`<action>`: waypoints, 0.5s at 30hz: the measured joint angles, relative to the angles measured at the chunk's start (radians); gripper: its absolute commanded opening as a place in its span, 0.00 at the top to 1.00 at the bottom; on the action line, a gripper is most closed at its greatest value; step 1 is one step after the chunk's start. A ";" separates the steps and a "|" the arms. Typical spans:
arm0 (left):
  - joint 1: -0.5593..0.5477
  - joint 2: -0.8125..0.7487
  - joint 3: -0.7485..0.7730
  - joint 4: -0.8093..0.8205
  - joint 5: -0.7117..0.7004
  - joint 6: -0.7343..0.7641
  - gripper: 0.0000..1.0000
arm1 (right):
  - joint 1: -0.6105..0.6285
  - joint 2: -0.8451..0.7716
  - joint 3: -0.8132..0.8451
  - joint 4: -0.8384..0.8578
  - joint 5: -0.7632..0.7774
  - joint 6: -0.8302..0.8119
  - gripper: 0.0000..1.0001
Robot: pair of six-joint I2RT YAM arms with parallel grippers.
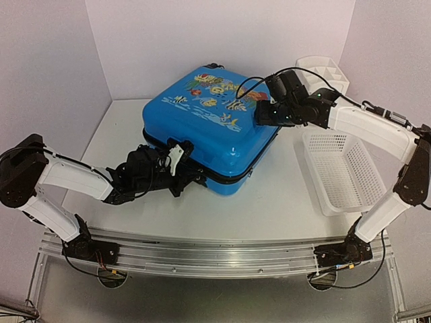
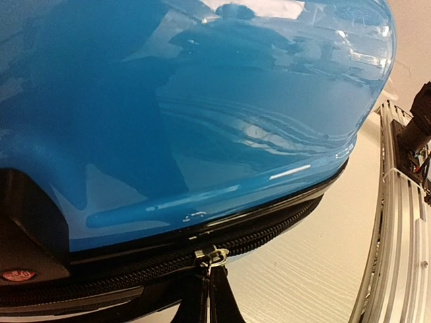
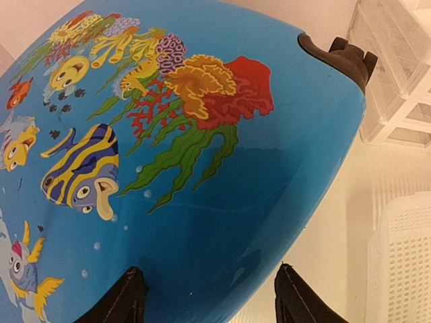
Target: Open, take out, and arrange the luggage
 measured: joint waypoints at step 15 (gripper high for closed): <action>0.041 -0.152 -0.011 -0.156 -0.096 0.199 1.00 | 0.004 -0.019 -0.012 0.046 -0.197 -0.073 0.37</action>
